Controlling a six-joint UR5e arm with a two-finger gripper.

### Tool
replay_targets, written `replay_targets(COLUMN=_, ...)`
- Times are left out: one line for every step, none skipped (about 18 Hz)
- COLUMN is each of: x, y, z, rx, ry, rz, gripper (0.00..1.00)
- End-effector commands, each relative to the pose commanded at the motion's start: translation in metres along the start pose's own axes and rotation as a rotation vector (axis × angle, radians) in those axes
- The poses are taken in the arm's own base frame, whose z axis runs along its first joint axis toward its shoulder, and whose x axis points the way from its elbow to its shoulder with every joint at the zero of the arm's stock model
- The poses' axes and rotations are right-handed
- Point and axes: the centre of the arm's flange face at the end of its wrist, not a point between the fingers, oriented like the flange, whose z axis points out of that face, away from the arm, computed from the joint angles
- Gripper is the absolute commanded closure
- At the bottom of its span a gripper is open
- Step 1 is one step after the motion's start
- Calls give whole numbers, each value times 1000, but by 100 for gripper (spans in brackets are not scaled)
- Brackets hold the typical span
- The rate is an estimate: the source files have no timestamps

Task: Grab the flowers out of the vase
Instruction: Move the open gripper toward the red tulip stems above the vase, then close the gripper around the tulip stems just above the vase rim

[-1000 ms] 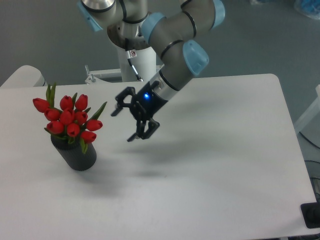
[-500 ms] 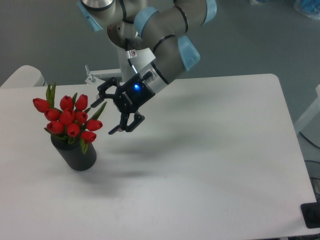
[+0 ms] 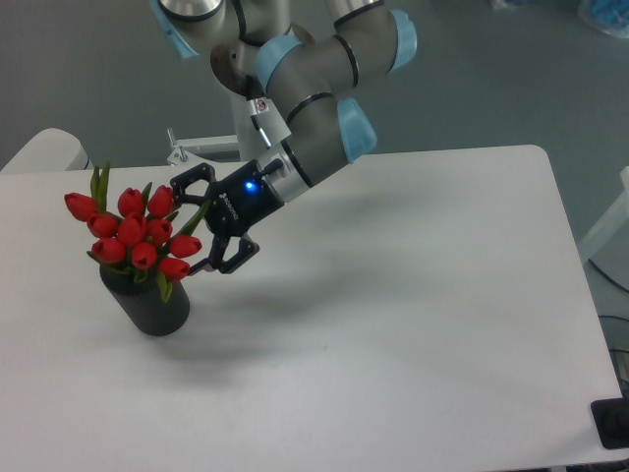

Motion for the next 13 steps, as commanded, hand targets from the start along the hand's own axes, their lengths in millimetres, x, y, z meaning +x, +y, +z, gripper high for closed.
replay_targets(x=1, y=1, z=2, rx=-1, ry=4, rz=-2, gripper=0)
replay_targets(x=1, y=0, z=4, rx=-2, ry=8, rz=-2, gripper=0)
replay_targets(x=3, y=-1, z=8, rx=-2, ry=15, rz=3, gripper=0)
replay_targets(x=4, y=-1, z=10, rx=-5, ry=20, rz=5, gripper=0)
replay_targets(x=7, y=-1, z=15, rx=-8, ry=30, rz=7, gripper=0)
replay_targets(x=8, y=-2, z=18, rx=-8, ry=36, rz=13, gripper=0)
replay_targets(x=9, y=-3, z=21, rx=-9, ry=39, rz=17, gripper=0)
replay_targets(x=10, y=-4, z=21, rx=-6, ry=40, rz=19, gripper=0)
replay_targets(x=10, y=-5, z=21, rx=9, ry=41, rz=17, gripper=0)
replay_targets(x=10, y=-8, z=22, rx=30, ry=44, rz=20, gripper=0)
replay_targets(x=12, y=-9, z=24, rx=40, ry=49, rz=25, gripper=0)
replay_targets(x=14, y=-9, z=28, rx=39, ry=57, rz=26, gripper=0)
replay_targets(x=15, y=-7, z=29, rx=41, ry=57, rz=26, gripper=0)
